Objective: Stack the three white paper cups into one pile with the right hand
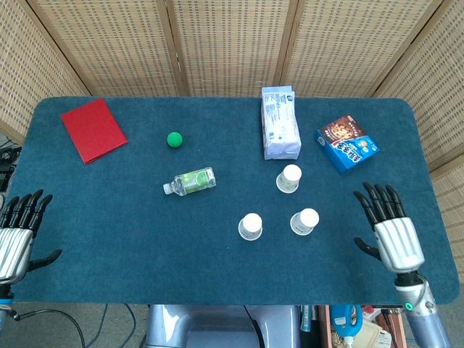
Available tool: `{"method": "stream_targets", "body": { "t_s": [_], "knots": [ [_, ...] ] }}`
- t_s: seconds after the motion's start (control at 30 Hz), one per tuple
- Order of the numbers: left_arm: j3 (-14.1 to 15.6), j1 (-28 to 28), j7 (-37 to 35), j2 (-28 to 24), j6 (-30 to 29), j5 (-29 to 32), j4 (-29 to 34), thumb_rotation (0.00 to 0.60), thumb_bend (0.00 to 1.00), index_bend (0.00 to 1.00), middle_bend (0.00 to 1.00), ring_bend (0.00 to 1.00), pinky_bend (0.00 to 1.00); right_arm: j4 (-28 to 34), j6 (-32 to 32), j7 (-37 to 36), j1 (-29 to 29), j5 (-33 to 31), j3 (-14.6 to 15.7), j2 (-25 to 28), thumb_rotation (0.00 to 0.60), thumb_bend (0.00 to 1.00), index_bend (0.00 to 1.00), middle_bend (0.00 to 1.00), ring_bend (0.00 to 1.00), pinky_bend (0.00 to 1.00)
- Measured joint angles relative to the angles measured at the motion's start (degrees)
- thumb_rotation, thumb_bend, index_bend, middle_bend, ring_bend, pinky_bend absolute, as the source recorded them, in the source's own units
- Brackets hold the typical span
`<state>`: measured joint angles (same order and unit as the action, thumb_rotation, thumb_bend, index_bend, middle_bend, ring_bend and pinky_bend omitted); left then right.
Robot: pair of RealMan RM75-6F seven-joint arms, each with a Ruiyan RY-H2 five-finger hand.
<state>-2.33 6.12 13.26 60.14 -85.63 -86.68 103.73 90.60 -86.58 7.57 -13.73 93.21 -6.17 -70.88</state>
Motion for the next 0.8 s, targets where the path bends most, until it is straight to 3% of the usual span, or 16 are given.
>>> {"method": "stream_targets", "body": {
  "t_s": [0.1, 0.3, 0.53, 0.8],
  "knots": [
    [-0.6, 0.3, -0.2, 0.0, 0.6, 1.4, -0.2, 0.600, 0.14, 0.00, 0.00, 0.00, 0.00, 3.2, 7.8, -0.1, -4.3, -4.5, -2.8, 0.0, 0.600, 0.00, 0.22, 0.21, 0.06, 0.07],
    [-1.7, 0.8, -0.8, -0.1, 1.8, 4.5, -0.8, 0.600, 0.15, 0.00, 0.00, 0.00, 0.00, 5.4, 21.7, 4.0, -13.3, -19.9, -7.8, -2.0, 0.600, 0.00, 0.28, 0.24, 0.06, 0.08],
    [-2.8, 1.8, -1.1, 0.0, 4.4, 8.6, -1.8, 0.600, 0.15, 0.00, 0.00, 0.00, 0.00, -2.3, 29.8, 19.2, -24.8, -37.9, -10.8, -10.1, 0.600, 0.03, 0.30, 0.27, 0.08, 0.09],
    [-3.5, 3.1, -0.8, 0.5, 6.9, 11.4, -2.7, 0.600, 0.14, 0.00, 0.00, 0.00, 0.00, -14.2, 33.9, 24.1, -32.1, -46.4, -12.4, -18.0, 0.600, 0.04, 0.30, 0.27, 0.09, 0.11]
  ]
}}
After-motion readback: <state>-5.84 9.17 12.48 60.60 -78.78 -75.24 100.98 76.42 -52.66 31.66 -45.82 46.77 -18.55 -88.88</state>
